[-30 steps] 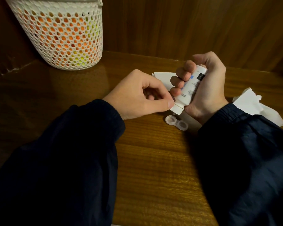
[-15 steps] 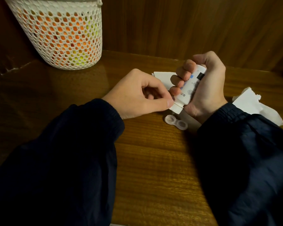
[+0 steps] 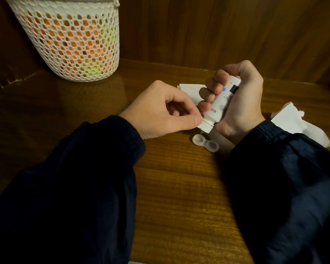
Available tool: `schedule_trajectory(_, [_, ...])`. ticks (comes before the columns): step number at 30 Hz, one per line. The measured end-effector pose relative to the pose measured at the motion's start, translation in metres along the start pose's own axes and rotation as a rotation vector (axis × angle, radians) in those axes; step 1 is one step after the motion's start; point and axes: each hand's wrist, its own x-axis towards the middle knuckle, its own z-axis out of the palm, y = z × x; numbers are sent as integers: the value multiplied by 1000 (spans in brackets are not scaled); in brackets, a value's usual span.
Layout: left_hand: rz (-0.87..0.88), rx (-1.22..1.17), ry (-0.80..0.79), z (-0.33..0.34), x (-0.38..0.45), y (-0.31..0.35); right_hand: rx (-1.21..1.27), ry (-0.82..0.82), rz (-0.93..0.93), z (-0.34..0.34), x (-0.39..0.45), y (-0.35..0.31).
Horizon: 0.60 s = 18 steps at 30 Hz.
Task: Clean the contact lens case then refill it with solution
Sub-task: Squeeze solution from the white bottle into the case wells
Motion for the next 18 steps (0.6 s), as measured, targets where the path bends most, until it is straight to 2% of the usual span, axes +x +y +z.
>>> schedule_trajectory(18, [1, 20, 4, 0, 0, 1, -18, -4, -7, 0, 0, -1])
